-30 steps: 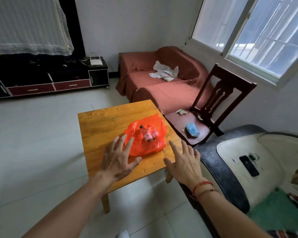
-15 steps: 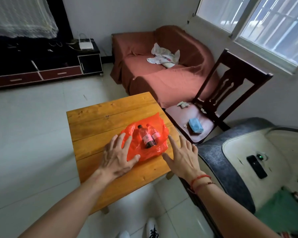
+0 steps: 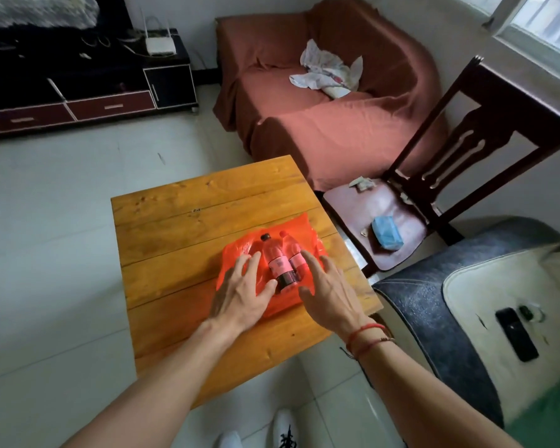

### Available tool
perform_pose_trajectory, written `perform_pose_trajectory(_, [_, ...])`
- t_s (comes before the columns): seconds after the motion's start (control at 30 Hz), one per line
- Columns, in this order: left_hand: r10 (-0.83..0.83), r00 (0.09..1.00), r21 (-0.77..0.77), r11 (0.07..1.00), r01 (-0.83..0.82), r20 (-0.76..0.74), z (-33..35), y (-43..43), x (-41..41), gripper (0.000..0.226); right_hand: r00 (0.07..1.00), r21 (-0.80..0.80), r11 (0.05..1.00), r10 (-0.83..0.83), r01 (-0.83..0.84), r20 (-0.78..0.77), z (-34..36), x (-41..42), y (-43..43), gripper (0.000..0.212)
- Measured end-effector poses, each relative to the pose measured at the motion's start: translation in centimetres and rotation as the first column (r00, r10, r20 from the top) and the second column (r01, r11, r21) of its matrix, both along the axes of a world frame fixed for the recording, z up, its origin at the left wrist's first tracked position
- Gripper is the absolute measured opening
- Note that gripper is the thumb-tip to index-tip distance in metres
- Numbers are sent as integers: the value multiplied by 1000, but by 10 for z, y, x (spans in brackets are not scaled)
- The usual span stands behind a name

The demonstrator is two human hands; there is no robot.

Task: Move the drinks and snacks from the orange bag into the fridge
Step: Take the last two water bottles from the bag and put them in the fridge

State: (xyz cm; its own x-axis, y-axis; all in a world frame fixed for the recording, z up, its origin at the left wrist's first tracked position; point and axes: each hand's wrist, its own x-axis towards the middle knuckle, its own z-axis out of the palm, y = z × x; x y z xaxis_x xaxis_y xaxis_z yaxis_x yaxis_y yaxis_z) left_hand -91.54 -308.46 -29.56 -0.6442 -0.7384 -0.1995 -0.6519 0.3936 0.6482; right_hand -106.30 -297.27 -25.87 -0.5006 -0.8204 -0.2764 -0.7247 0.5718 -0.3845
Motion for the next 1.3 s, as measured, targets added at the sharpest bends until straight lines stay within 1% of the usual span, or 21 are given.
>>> perform_pose_trajectory(0.13, [50, 998, 48, 997, -52, 31, -22, -22, -30, 65, 999, -14, 1000, 25, -24, 43, -35, -15, -36, 71])
perform_pose_trajectory(0.2, [77, 995, 79, 993, -82, 61, -37, -35, -43, 60, 998, -11, 999, 39, -38, 54, -55, -24, -52, 70])
perform_pose_trajectory(0.3, [129, 987, 172, 975, -144, 91, -59, -44, -61, 57, 996, 12, 999, 30, -31, 80, -86, -36, -70, 73])
perform_pose_trajectory(0.43, [154, 983, 274, 946, -177, 102, -91, -49, -86, 53, 986, 20, 1000, -27, 24, 162, -125, -57, -92, 62])
perform_pose_trajectory(0.53, [195, 974, 337, 915, -224, 117, -118, -53, -104, 55, 974, 65, 996, -70, 58, 213, -152, -69, -104, 61])
perform_pose_trajectory(0.6, [239, 962, 368, 890, -271, 130, -134, -53, -113, 49, 969, 96, 993, -88, 67, 232, -168, -75, -109, 66])
perform_pose_trajectory(0.7, [298, 941, 440, 832, -339, 161, -158, -51, -123, 40, 958, 154, 985, -112, 72, 263, -185, -79, -112, 85])
perform_pose_trajectory(0.77, [324, 928, 476, 797, -371, 182, -173, -51, -129, 43, 955, 151, 982, -145, 109, 257, -192, -81, -111, 88])
perform_pose_trajectory(0.87, [356, 912, 507, 759, -409, 202, -193, -51, -140, 54, 967, 169, 976, -170, 139, 188, -202, -90, -110, 77])
perform_pose_trajectory(0.93, [370, 899, 515, 737, -438, 234, -200, -51, -148, 63, 970, 196, 971, -171, 137, 170, -209, -97, -110, 74])
perform_pose_trajectory(1.03, [400, 877, 535, 696, -479, 265, -208, -53, -159, 66, 975, 212, 966, -180, 149, 133, -221, -105, -112, 68])
perform_pose_trajectory(1.07, [417, 870, 543, 682, -490, 261, -209, -55, -163, 67, 979, 222, 964, -172, 144, 112, -225, -107, -113, 63])
perform_pose_trajectory(1.13, [444, 858, 540, 670, -510, 259, -210, -59, -170, 78, 989, 230, 966, -137, 120, 61, -233, -111, -114, 58])
perform_pose_trajectory(1.2, [451, 849, 523, 670, -527, 276, -216, -59, -174, 88, 992, 232, 965, -126, 119, 16, -242, -114, -113, 63])
perform_pose_trajectory(1.3, [472, 834, 503, 667, -549, 285, -219, -56, -176, 85, 995, 262, 960, -101, 97, 2, -252, -116, -108, 71])
